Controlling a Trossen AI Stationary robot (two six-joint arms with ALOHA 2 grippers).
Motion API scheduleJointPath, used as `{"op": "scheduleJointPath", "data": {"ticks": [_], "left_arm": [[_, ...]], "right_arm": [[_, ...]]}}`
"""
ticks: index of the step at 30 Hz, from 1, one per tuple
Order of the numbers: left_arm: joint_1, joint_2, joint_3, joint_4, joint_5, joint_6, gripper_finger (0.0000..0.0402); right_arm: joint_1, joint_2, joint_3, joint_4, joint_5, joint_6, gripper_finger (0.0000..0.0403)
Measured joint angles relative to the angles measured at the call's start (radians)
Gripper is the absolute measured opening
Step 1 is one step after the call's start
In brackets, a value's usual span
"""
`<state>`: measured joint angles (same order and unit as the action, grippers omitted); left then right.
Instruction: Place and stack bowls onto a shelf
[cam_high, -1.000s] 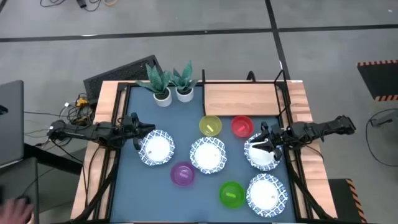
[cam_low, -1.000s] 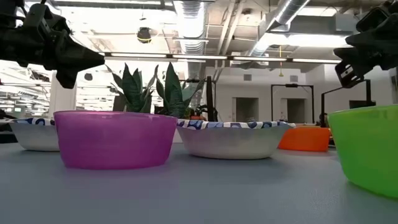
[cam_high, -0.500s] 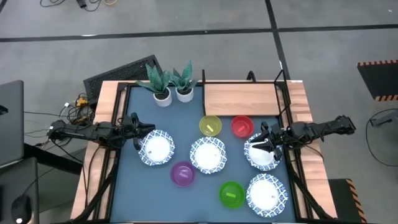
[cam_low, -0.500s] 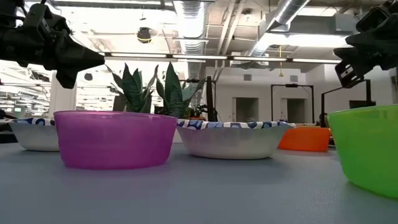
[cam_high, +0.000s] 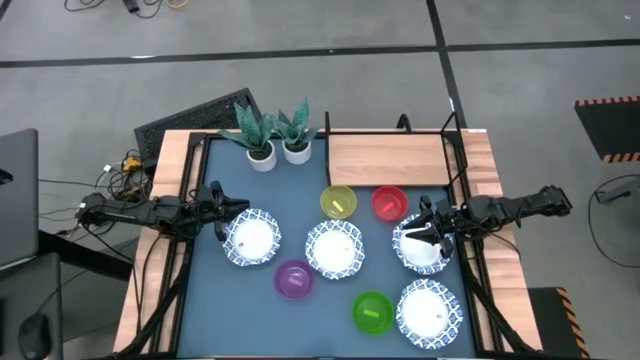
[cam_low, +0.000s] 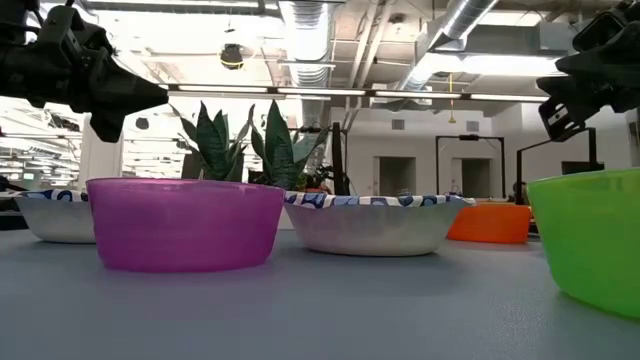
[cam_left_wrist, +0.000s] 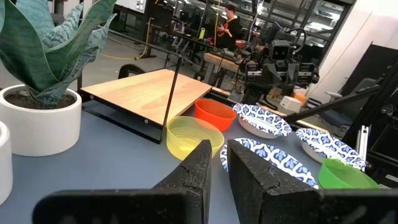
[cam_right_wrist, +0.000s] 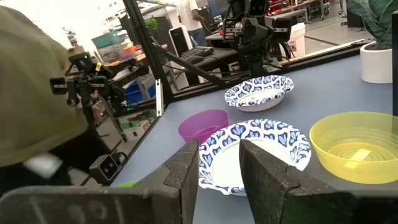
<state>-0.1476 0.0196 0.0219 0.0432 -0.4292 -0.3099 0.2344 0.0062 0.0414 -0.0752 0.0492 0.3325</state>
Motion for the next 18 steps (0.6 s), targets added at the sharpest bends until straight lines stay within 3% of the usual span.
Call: {"op": "scheduleJointPath", "data": {"ticks": [11,18], "left_arm": [[0.000,0.000,0.000,0.000,0.000,-0.002,0.0037],[0.000,0.000,0.000,0.000,0.000,-0.129,0.0037]], "right_arm": [[0.000,0.000,0.000,0.000,0.000,0.000,0.0141],[-0.005,0.000,0.000,0.003,0.027,0.000,0.0141]]}}
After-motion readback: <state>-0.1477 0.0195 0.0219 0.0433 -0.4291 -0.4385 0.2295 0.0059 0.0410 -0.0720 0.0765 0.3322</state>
